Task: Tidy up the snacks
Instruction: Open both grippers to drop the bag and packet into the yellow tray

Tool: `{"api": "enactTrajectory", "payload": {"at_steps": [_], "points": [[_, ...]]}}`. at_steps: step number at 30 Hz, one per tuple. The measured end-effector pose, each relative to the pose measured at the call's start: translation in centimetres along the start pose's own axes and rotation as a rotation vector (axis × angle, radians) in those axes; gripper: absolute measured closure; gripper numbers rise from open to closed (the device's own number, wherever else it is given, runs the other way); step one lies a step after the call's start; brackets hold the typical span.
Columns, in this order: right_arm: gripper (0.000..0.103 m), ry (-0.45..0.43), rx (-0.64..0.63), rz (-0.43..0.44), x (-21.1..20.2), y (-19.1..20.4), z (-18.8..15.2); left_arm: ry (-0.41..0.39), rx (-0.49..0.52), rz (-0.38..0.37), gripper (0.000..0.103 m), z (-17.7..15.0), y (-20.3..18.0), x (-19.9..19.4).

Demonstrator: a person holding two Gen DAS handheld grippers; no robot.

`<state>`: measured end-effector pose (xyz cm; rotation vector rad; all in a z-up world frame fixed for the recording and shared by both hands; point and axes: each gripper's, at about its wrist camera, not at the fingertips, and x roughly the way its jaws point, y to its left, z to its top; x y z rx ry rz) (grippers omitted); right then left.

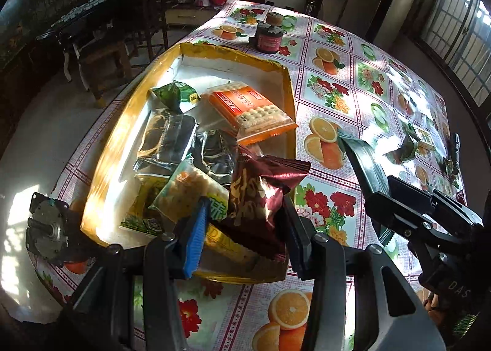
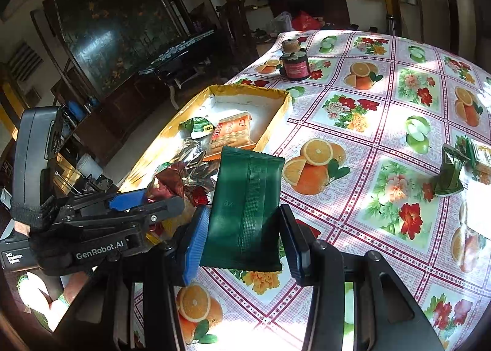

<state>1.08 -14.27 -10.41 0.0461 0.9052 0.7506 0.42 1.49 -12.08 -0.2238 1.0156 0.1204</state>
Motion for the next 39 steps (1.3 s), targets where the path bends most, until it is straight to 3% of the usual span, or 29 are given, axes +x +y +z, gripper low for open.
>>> {"api": "enactTrajectory", "payload": {"at_steps": [8, 21, 30, 39], "points": [[0.057, 0.015, -0.035, 0.052, 4.0, 2.2, 2.5, 0.009, -0.079, 0.072, 0.055, 1.3, 3.9, 1.2], [0.057, 0.079, -0.066, 0.050, 9.3, 3.5, 3.5, 0.028, -0.081, 0.103, 0.055, 1.8, 4.7, 2.7], [0.052, 0.061, -0.058, 0.046, 8.6, 3.4, 3.8, 0.017, -0.077, 0.113, 0.052, 2.1, 4.6, 2.3], [0.047, 0.010, 0.008, 0.028, 4.6, 0.7, 2.1, 0.004, -0.057, 0.104, 0.048, 1.9, 3.1, 1.2]]}}
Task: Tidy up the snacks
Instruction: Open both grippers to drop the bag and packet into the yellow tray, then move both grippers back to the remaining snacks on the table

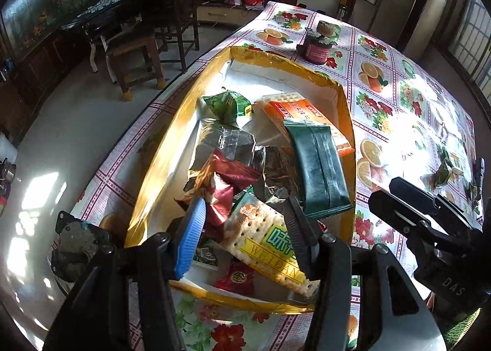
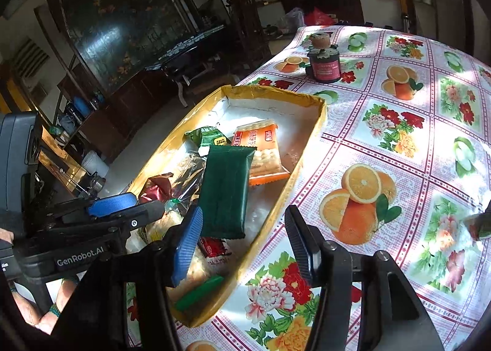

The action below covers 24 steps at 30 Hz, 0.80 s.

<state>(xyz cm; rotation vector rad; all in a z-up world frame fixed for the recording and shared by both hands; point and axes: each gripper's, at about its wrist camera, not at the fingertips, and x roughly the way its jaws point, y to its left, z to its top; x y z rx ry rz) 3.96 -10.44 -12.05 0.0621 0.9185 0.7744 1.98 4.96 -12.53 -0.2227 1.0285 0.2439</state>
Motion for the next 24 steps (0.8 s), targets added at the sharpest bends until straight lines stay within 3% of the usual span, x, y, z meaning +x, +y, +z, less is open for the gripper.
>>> {"api": "enactTrajectory", "payload": {"at_steps": [3, 8, 24], "points": [[0.046, -0.011, 0.037, -0.023, -1.4, -1.8, -0.9, -0.004, 0.016, -0.009, 0.048, -0.1, -0.9, -0.4], [0.046, -0.034, 0.112, -0.073, -4.0, -5.4, -2.8, -0.020, 0.057, -0.024, 0.035, -0.4, -3.2, -1.2], [0.043, -0.122, 0.339, -0.215, -11.8, -15.8, -7.8, 0.001, 0.231, -0.100, 0.028, -1.8, -12.9, -1.6]]}}
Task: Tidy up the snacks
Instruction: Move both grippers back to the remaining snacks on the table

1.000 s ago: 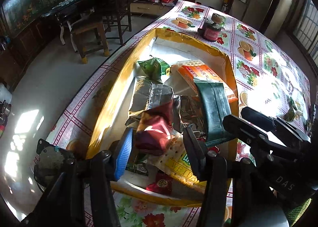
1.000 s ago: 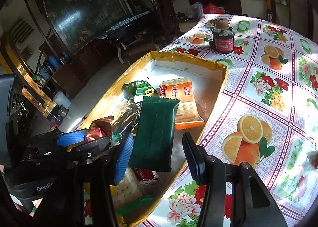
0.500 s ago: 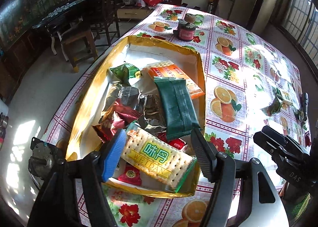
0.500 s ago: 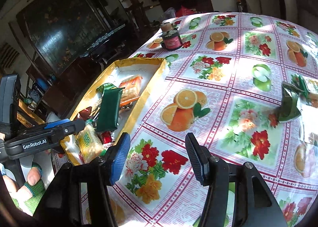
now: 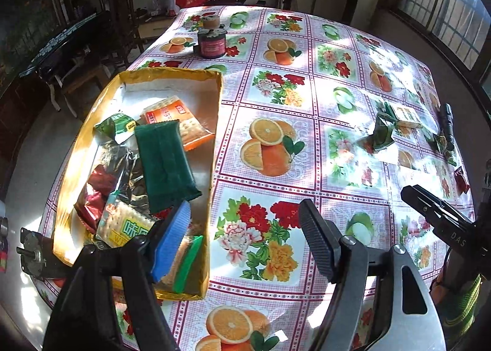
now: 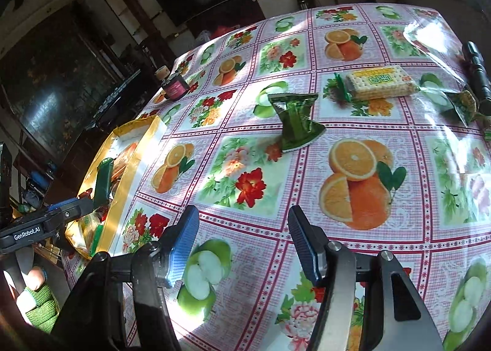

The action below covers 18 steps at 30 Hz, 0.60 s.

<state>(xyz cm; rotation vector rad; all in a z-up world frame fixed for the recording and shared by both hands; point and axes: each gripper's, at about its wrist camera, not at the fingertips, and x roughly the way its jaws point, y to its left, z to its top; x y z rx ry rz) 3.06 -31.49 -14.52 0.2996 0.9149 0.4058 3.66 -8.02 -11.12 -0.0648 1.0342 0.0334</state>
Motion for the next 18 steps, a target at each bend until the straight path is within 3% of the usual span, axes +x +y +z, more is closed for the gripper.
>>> {"api": "enactTrajectory", "payload": {"at_steps": [18], "points": [[0.039, -0.169, 0.200, -0.172, -5.8, -10.8, 1.7, 0.054, 0.145, -0.102, 0.024, 1.9, -10.1, 2.7]]}}
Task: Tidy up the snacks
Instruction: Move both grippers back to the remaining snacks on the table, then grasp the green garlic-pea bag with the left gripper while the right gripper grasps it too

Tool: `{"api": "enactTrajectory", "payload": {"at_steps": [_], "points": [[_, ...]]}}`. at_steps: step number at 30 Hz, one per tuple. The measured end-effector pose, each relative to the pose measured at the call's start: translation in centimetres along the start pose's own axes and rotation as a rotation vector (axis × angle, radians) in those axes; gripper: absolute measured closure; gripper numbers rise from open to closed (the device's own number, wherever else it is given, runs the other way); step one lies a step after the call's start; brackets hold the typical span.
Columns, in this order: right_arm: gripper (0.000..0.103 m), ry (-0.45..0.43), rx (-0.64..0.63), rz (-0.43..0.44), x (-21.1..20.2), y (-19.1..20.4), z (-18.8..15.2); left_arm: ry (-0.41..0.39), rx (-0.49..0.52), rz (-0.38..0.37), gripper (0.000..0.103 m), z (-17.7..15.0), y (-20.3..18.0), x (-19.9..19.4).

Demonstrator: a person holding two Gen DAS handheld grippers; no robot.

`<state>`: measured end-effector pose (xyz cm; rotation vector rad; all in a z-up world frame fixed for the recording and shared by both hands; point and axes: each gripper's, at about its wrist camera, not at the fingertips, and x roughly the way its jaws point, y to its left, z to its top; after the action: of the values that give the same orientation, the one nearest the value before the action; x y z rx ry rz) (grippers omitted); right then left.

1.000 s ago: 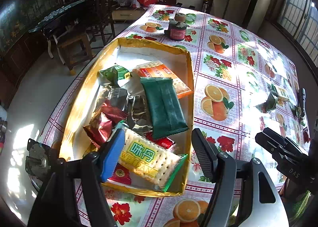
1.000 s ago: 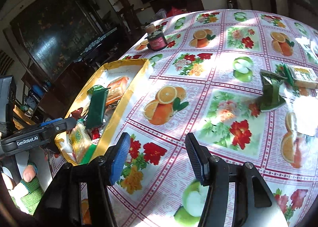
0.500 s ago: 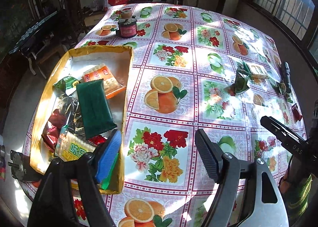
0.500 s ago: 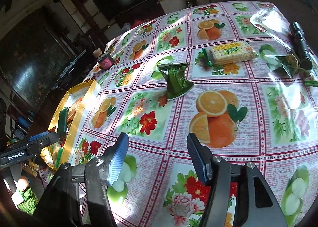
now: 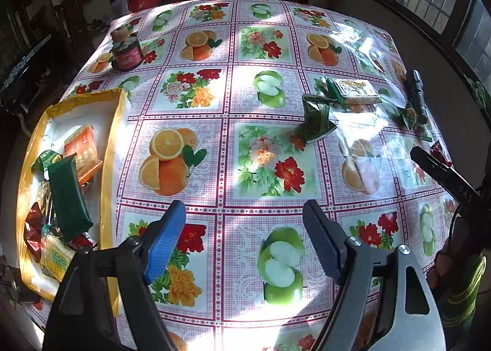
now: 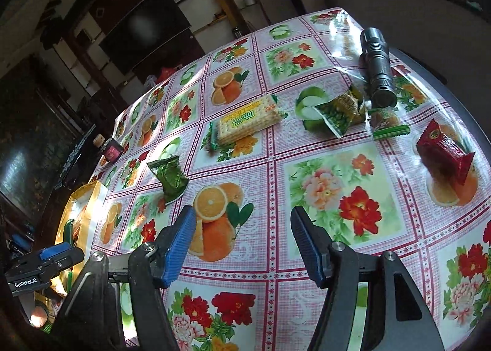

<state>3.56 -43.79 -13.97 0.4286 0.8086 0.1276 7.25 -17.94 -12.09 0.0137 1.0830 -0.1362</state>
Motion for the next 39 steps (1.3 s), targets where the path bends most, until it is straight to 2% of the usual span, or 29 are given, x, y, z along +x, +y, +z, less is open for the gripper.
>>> {"api": "enactTrajectory", "payload": {"at_steps": [9, 15, 20, 24, 27, 28, 29, 30, 31, 32, 39], "points": [[0.038, -0.112, 0.015, -0.136, 1.5, -2.6, 5.1, 0.047, 0.019, -0.028, 0.024, 4.0, -3.6, 4.7], [0.038, -0.092, 0.010, -0.198, 4.1, -4.0, 7.5, 0.089, -0.013, -0.063, 0.024, 6.2, -4.6, 7.6], [0.036, -0.072, -0.041, -0.267, 5.9, -4.5, 8.3, 0.104, -0.024, -0.069, 0.024, 7.7, -5.8, 9.6], [0.035, -0.053, -0.084, -0.317, 6.5, -4.9, 8.3, 0.126, -0.030, -0.048, 0.024, 8.4, -6.5, 11.5], [0.036, -0.014, -0.067, -0.301, 7.1, -5.5, 8.4, 0.113, -0.032, -0.017, 0.025, 8.8, -6.8, 12.1], [0.036, -0.009, -0.064, -0.296, 7.2, -5.6, 8.5, 0.113, -0.037, -0.018, 0.026, 9.0, -6.8, 12.2], [0.041, -0.003, -0.060, -0.287, 7.3, -5.7, 8.6, 0.107, -0.039, -0.014, 0.036, 9.2, -6.7, 12.2], [0.053, 0.006, -0.054, -0.278, 7.4, -5.8, 8.6, 0.101, -0.038, -0.002, 0.044, 9.4, -6.6, 12.1], [0.060, 0.014, -0.049, -0.263, 7.5, -6.0, 8.5, 0.097, -0.037, 0.002, 0.060, 9.6, -6.6, 12.0], [0.069, 0.017, -0.045, -0.247, 7.5, -6.0, 8.5, 0.097, -0.038, -0.005, 0.068, 9.7, -6.4, 11.9], [0.071, 0.034, -0.051, -0.167, 6.2, -4.4, 6.3, 0.114, -0.045, -0.071, 0.071, 8.2, -4.2, 10.9]]}}
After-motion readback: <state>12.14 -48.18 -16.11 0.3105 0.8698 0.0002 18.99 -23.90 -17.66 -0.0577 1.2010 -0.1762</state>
